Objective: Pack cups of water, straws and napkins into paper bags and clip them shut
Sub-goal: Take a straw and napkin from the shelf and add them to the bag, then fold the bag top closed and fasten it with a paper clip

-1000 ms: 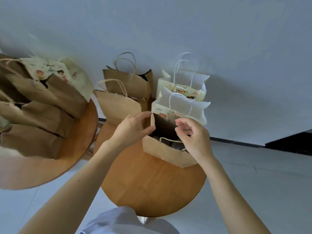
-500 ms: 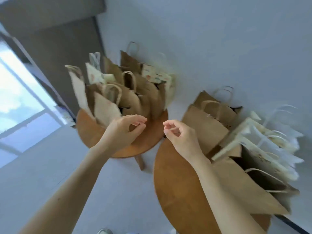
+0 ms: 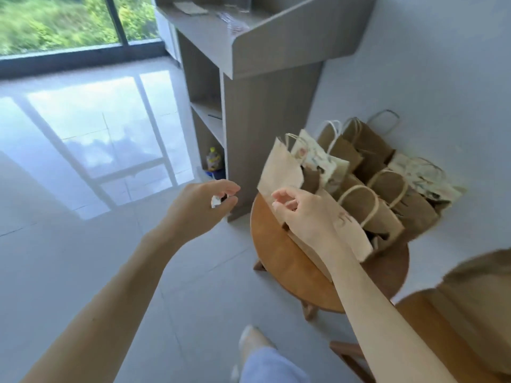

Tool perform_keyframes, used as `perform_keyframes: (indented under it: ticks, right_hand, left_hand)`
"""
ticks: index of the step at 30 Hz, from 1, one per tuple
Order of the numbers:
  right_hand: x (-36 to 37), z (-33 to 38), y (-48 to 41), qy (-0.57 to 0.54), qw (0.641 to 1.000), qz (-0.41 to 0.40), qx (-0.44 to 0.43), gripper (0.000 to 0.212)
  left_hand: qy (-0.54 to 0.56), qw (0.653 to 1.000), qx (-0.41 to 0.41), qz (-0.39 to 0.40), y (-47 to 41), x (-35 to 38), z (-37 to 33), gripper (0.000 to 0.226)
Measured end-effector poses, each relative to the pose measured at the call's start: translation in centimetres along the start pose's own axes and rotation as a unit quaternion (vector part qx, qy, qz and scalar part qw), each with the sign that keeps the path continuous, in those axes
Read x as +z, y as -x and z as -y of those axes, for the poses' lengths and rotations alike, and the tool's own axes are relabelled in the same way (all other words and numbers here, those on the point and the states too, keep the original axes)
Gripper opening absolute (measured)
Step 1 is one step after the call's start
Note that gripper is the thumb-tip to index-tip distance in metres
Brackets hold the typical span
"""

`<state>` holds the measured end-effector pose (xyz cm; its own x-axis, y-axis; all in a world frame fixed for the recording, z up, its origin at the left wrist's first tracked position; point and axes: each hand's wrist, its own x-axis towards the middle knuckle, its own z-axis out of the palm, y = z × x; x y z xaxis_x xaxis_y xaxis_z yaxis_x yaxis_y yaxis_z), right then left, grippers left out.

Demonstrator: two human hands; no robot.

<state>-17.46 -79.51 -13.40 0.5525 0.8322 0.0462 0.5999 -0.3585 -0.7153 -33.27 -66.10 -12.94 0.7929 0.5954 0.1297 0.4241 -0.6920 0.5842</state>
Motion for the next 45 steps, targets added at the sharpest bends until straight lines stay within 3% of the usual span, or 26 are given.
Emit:
perform_keyframes:
  ticks: [11,19,23,26,31,36,45]
  right_hand:
    - [9.1,6.0,-26.2,0.029,0.998,0.044,-0.035,0.019]
    - [13.5,11.6,-41.1,0.019,0.995,0.081,-0.046,0.02]
    - [15.5,13.3,-48.2,0.031,0.998,0.043,-0.033,0.019]
    - [15.0,14.6,-53.3,0.025,0.999,-0.03,0.006,0.015]
    - [11.0,16.0,-57.8,0.024,0.987,-0.138,0.076,0.009]
    - [6.5,14.5,-61.9,0.041,0.956,-0.268,0.113,0.008]
    - [4.4,10.3,-68.2,0.083,0.942,-0.285,0.158,0.008]
  left_hand:
    - [-0.096,0.993,-0.071,-0.008,-18.1,-9.0,15.9,0.025]
    - [-0.065,0.994,-0.089,0.017,-29.5,-13.8,25.8,0.026]
    - [-0.052,0.997,-0.043,0.021,-37.7,-15.9,30.8,0.025]
    - [-0.036,0.999,0.027,0.019,-45.0,-17.6,32.8,0.024]
    - [0.01,0.983,0.178,0.041,-55.6,-19.0,32.2,0.021]
    - [0.036,0.957,0.274,0.081,-63.7,-17.3,29.7,0.022]
    - [0.03,0.94,0.318,0.122,-73.3,-14.3,26.8,0.037]
